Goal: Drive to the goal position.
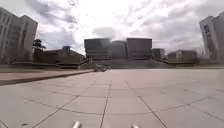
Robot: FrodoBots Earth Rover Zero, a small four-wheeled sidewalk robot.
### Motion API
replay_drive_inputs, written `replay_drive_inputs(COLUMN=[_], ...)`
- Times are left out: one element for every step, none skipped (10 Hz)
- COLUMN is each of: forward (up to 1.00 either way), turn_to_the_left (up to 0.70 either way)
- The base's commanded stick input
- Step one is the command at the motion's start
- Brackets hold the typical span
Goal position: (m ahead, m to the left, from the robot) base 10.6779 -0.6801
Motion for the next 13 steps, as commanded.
replay_drive_inputs(forward=[0.06,0.06,0.06,0.06,0.06,0.06,0.06,0.06,0.06,0.06,0.06,0.06,0.06], turn_to_the_left=[0.00,0.00,0.00,0.00,0.00,0.00,0.00,0.00,0.00,0.00,0.00,0.00,0.00])
